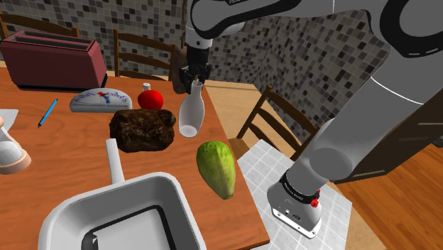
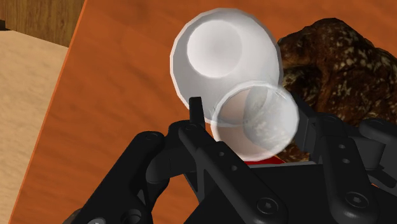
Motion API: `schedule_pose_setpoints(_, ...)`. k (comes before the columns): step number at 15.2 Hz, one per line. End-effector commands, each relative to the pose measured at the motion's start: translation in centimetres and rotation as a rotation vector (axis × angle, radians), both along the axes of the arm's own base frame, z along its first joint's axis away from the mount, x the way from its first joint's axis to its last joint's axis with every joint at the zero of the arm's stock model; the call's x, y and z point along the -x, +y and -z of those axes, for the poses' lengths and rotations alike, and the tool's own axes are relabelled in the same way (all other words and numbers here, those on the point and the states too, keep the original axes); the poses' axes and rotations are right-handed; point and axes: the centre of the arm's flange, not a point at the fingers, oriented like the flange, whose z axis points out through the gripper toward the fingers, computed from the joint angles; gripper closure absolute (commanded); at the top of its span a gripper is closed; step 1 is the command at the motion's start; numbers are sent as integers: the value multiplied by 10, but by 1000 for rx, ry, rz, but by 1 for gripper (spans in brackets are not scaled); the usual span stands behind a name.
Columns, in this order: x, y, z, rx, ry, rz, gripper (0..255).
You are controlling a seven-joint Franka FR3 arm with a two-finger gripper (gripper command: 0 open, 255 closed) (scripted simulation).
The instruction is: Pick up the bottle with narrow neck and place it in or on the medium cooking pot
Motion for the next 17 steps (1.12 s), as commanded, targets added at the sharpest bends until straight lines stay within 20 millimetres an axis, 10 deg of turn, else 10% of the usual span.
schedule_pose_setpoints(1,0,0,0,0,0,0,255)
schedule_pose_setpoints(17,0,0,-58,0,0,0,255)
